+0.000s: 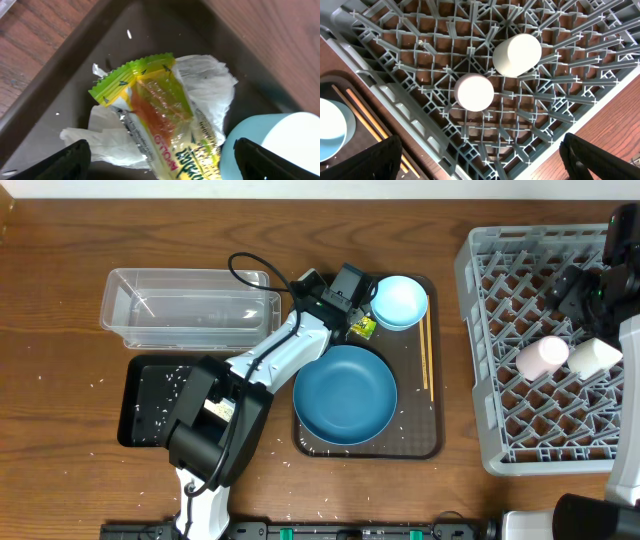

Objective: Sort waste into correct bins and load items into the dishwasher rack
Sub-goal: 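Reach the left gripper to the snack wrapper and grasp it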

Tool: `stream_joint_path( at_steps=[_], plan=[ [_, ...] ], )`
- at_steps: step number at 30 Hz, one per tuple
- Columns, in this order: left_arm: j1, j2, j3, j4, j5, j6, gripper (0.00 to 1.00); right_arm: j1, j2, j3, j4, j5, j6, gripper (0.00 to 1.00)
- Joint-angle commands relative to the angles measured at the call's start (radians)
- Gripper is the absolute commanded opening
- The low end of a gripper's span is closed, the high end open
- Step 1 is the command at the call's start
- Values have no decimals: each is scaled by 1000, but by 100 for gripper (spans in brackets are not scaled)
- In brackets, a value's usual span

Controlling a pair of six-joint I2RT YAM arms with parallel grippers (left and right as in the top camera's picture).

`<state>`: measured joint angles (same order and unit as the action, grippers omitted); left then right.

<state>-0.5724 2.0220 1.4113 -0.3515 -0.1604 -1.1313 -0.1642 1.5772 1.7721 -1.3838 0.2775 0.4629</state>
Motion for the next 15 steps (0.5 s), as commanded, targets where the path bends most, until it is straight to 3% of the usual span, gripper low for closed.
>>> stream_joint_path(
  at_steps=[1,3,15],
  plan=[
    [-2,-1,-9,-2,-4,-7,90,-5,0,7,0,6,0,99],
    [-2,-1,-9,-2,8,-8,85,-5,0,7,0,6,0,99],
    [-2,-1,-9,2,60,-8,79,-5,0,7,0,6,0,99]
  ],
)
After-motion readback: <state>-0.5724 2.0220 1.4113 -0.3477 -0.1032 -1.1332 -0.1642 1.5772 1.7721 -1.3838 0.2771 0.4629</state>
